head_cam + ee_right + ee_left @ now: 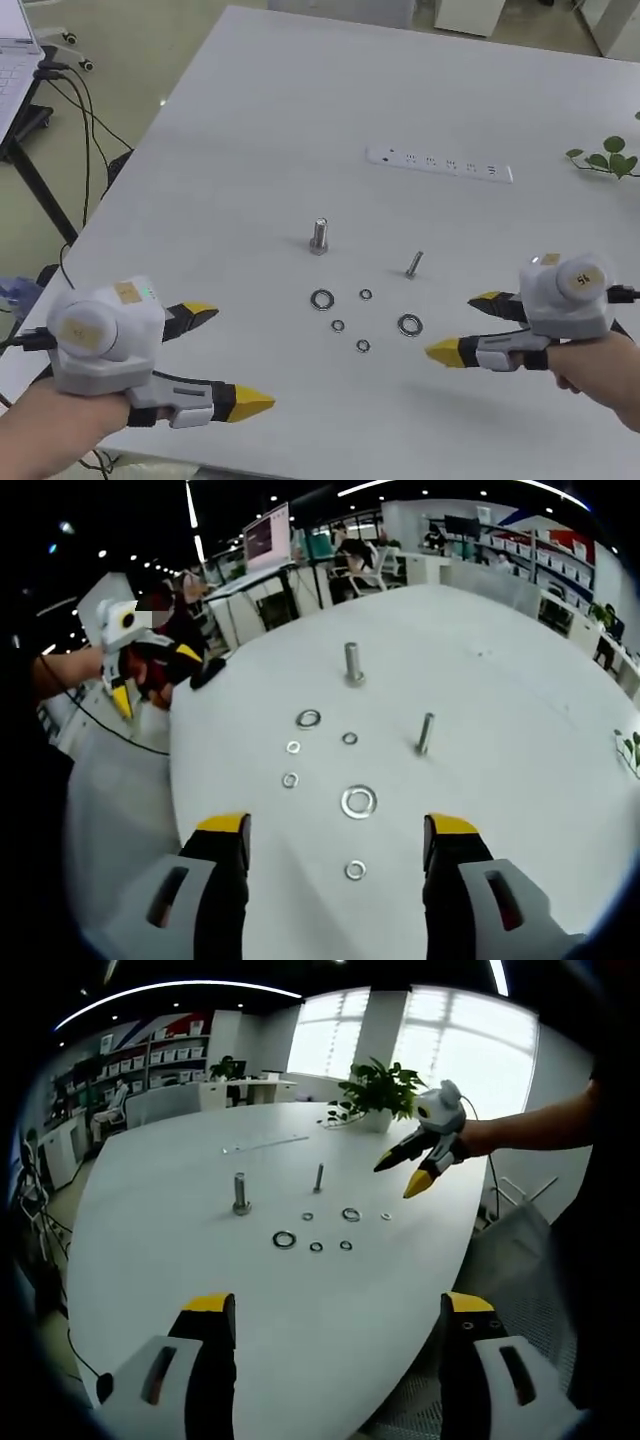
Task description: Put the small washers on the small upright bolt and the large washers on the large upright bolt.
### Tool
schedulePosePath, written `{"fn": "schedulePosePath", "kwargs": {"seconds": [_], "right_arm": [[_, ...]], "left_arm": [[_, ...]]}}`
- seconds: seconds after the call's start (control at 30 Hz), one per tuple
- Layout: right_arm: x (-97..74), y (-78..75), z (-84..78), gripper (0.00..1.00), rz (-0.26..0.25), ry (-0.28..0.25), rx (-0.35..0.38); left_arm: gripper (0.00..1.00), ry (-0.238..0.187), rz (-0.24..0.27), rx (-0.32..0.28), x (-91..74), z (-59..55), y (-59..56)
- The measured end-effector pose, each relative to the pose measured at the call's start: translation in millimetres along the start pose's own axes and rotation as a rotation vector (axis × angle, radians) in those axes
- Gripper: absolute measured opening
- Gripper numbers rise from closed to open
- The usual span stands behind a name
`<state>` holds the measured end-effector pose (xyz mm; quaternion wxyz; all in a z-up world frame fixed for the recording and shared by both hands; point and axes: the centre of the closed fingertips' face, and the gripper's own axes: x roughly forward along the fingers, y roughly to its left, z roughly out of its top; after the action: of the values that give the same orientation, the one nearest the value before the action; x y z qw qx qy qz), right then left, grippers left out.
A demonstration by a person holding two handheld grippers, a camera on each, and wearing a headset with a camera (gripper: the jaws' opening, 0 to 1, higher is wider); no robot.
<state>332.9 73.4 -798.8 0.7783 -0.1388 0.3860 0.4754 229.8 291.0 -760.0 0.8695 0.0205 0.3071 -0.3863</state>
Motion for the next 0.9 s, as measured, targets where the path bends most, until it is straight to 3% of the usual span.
{"fn": "schedulePosePath", "kwargs": {"seconds": [0.23, 0.53, 0.9], "right_arm": [[10.9, 3.4, 3.0, 0.67, -0.001, 0.036, -0.028], [27.1, 3.6, -2.6, 0.6, 0.023, 0.143, -0.127], [42.1, -10.3, -2.4, 0.55, 0.029, 0.239, -0.238]], "left_arm": [[0.83, 0.014, -0.005, -0.003, 0.1, -11.4, 2.2], [0.83, -0.005, 0.009, -0.015, -4.3, -10.6, 10.1], [0.82, -0.006, 0.001, -0.019, -0.9, -9.9, 9.6]]}}
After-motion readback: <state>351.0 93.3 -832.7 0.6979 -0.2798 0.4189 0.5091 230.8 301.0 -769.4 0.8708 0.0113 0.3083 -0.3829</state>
